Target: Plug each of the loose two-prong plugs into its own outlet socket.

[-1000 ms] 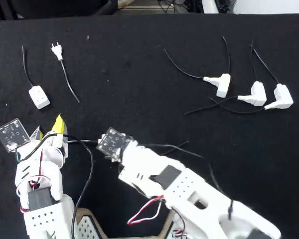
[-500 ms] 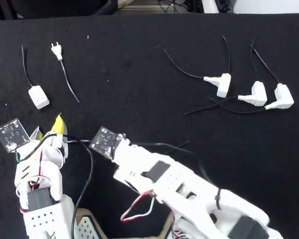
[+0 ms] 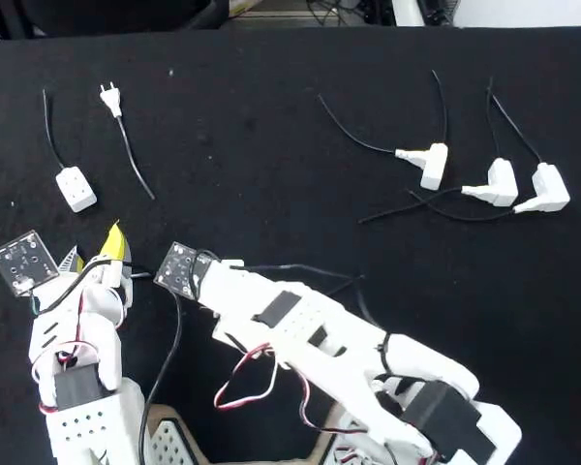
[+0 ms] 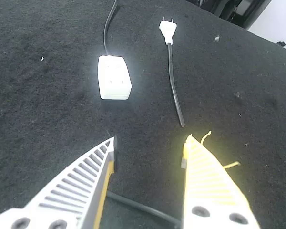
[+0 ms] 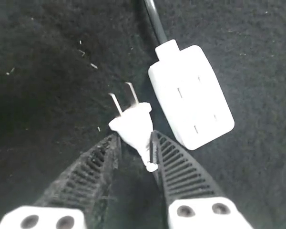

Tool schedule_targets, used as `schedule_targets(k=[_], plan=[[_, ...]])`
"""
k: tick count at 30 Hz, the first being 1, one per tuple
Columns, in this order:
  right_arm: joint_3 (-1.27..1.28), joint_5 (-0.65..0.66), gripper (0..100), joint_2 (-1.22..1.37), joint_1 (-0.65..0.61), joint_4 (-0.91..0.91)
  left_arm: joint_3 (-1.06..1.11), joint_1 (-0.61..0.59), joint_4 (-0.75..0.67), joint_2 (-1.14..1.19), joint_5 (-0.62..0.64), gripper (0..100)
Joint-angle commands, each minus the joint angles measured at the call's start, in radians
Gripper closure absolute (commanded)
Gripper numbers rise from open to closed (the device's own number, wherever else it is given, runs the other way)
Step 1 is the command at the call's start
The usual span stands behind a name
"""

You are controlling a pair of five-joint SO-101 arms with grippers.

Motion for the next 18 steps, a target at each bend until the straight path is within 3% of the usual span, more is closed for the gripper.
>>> schedule_targets(k=[1, 8, 14, 18], plan=[[-0.038, 0.009, 91.0, 0.007, -0.011, -0.021, -0.039, -0.010, -0.015, -0.008, 0.014, 77], [-0.036, 0.009, 90.2, -0.012, -0.014, -0.018, -0.039, -0.005, -0.015, -0.008, 0.014, 77], [-0.038, 0.009, 76.0, -0.012, -0.012, 0.014, -0.038, 0.012, -0.015, -0.008, 0.012, 77], [-0.036, 0.075, 80.1, -0.012, -0.012, 0.017, -0.038, 0.012, -0.015, -0.008, 0.012, 77]])
